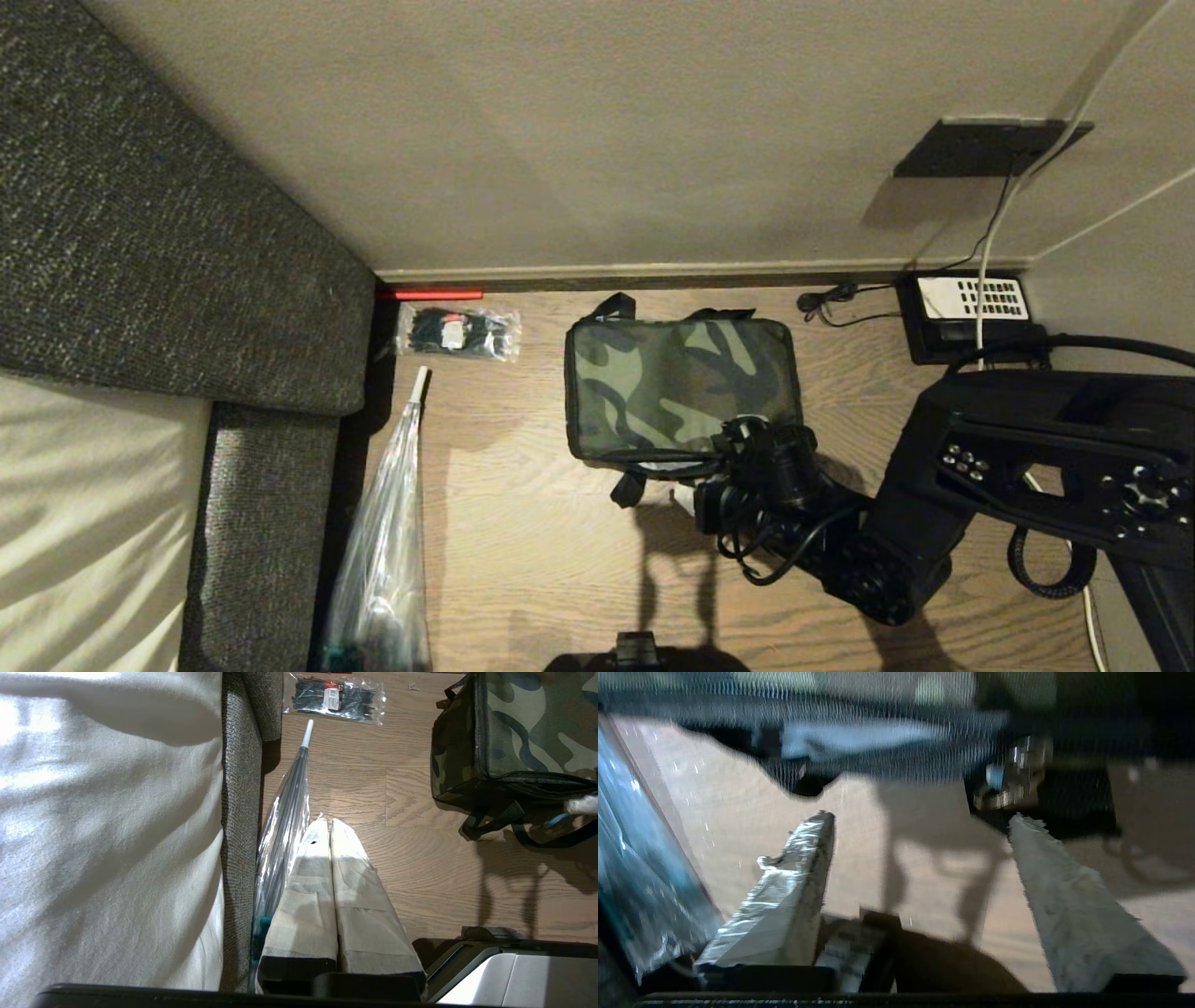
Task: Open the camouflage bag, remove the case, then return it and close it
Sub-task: Open the top of the storage box
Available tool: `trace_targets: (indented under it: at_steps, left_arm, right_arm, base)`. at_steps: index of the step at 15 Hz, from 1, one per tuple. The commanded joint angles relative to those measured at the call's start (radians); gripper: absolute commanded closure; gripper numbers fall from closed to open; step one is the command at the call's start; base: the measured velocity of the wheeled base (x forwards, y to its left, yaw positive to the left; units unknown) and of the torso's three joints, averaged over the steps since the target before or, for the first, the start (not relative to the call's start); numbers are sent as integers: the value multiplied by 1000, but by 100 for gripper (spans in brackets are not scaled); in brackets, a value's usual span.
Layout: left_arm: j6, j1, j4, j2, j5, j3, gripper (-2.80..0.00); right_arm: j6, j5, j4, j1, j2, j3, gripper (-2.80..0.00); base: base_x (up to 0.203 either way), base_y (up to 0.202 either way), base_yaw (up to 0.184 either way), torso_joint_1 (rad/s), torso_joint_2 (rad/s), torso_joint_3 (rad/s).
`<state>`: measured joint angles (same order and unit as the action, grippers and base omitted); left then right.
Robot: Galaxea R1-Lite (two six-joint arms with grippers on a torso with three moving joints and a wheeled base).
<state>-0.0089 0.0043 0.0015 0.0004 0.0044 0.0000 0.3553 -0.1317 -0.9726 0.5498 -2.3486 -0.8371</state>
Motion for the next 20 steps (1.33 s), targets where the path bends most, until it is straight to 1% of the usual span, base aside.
trace_targets:
  at_steps: [1, 2, 4, 5, 9, 10, 11, 15, 16, 18, 20]
  left_arm:
    - [0, 0, 0, -2, 0, 2, 0]
    - [0, 0, 0, -2, 0, 2, 0]
    - [0, 0, 0, -2, 0, 2, 0]
    - [0, 0, 0, -2, 0, 3, 0]
    - [0, 0, 0, -2, 0, 2, 0]
    - [0, 0, 0, -2, 0, 2, 0]
    - [0, 0, 0, -2, 0, 3, 0]
    - [0, 0, 0, -2, 0, 3, 0]
    - [0, 0, 0, -2, 0, 3, 0]
    - [0, 2, 0, -2, 0, 2, 0]
    - [0, 0, 0, -2, 0, 2, 0]
  right_arm:
    - [-16, 1, -18, -27, -37, -37, -280]
    - [-33, 2, -18, -36, -40, -43, -280]
    - [-109, 7, -18, -73, -42, -62, -280]
    - [-118, 7, -17, -83, -49, -74, -280]
    - [-108, 0, -18, -93, -67, -119, -280]
    - [-98, -2, -21, -93, -71, -119, -280]
    - [-68, -1, -34, -93, -73, -113, -280]
    - [-65, 2, -49, -93, -73, -106, -280]
    - [-67, 3, -53, -93, -69, -101, 0]
    - [-83, 11, -46, -93, -25, -69, 0]
    - [-134, 31, -39, -93, 8, -20, 0]
  base:
    - [0, 0, 0, 0, 0, 0]
    - [0, 0, 0, 0, 0, 0]
    - [0, 0, 0, 0, 0, 0]
    - [0, 0, 0, 0, 0, 0]
    - [0, 0, 0, 0, 0, 0]
    - [0, 0, 0, 0, 0, 0]
    - [0, 0, 0, 0, 0, 0]
    - [0, 0, 0, 0, 0, 0]
    - [0, 0, 0, 0, 0, 0]
    - [0, 0, 0, 0, 0, 0]
    - [0, 0, 0, 0, 0, 0]
